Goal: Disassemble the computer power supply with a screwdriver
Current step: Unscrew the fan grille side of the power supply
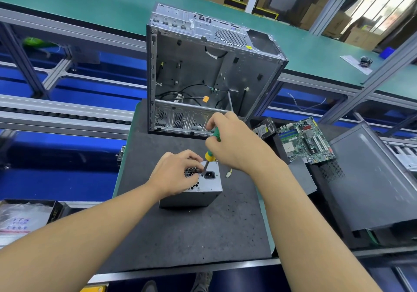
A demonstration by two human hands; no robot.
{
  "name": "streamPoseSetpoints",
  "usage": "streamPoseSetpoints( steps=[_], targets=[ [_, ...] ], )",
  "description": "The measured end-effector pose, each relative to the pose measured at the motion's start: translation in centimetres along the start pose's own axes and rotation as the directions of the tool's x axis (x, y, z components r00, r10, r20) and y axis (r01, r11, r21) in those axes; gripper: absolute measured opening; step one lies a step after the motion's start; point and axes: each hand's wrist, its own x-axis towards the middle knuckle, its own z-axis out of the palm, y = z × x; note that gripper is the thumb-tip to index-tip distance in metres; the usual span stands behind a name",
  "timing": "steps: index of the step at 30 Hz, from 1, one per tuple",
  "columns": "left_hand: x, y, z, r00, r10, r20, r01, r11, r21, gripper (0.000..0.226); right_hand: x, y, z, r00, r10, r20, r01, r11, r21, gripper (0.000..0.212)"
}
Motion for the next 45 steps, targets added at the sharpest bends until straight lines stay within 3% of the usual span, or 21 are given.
streamPoseSetpoints(
  steps=[4, 8, 12, 15, 18, 23, 29, 31, 34, 40, 45],
  targets=[
    [-0.05, -0.03, -0.11, 1.000, 0.006, 0.006, -0.006, 1.000, 0.000, 0.025, 0.09, 0.01, -0.04, 0.999, 0.042, -0.033, -0.045, 0.993, -0.109, 0.035],
    [-0.03, 0.02, -0.09, 1.000, 0.004, -0.001, -0.004, 1.000, -0.005, 0.018, 0.16, -0.01, -0.08, 1.000, -0.027, -0.008, 0.027, 1.000, -0.007, 0.017],
    [-0.05, 0.09, -0.13, 1.000, 0.011, -0.011, -0.011, 1.000, -0.004, 0.011, 0.29, -0.15, -0.32, 0.997, -0.054, 0.056, 0.050, 0.996, 0.069, 0.028],
    [0.04, 0.17, -0.21, 1.000, 0.014, -0.013, -0.014, 1.000, -0.011, 0.011, 0.24, -0.20, -0.24, 0.996, -0.030, 0.083, 0.026, 0.999, 0.042, 0.023],
    [0.11, 0.25, -0.36, 1.000, 0.021, -0.004, -0.021, 1.000, -0.023, 0.006, 0.29, -0.30, -0.26, 0.999, -0.038, 0.007, 0.038, 0.998, -0.056, 0.022],
    [0.13, 0.11, -0.34, 1.000, 0.009, 0.010, -0.009, 0.999, -0.037, 0.023, 0.82, -0.01, -0.18, 0.998, -0.064, -0.022, 0.065, 0.998, 0.022, 0.013],
    [0.15, 0.12, -0.29, 1.000, -0.006, 0.011, 0.006, 0.999, -0.042, 0.025, 0.67, -0.16, -0.53, 0.995, 0.015, 0.096, -0.026, 0.993, 0.118, 0.018],
    [0.16, 0.12, -0.36, 1.000, 0.004, 0.014, -0.004, 0.999, -0.043, 0.024, 0.49, -0.36, -0.52, 0.995, 0.027, 0.099, -0.031, 0.999, 0.040, 0.016],
    [0.19, 0.05, -0.30, 0.999, 0.001, 0.034, 0.000, 0.999, -0.036, 0.017, 0.37, -0.38, -0.55, 0.997, 0.070, 0.018, -0.067, 0.990, -0.127, 0.035],
    [0.16, 0.16, -0.32, 0.999, -0.001, 0.036, 0.003, 0.999, -0.043, 0.014, 0.55, -0.20, -0.29, 1.000, 0.011, 0.022, -0.012, 0.999, 0.041, 0.018],
    [0.18, 0.19, -0.38, 1.000, 0.014, 0.015, -0.014, 0.999, -0.045, 0.011, 0.56, -0.21, -0.69, 0.992, 0.012, 0.125, -0.026, 0.994, 0.110, 0.029]
  ],
)
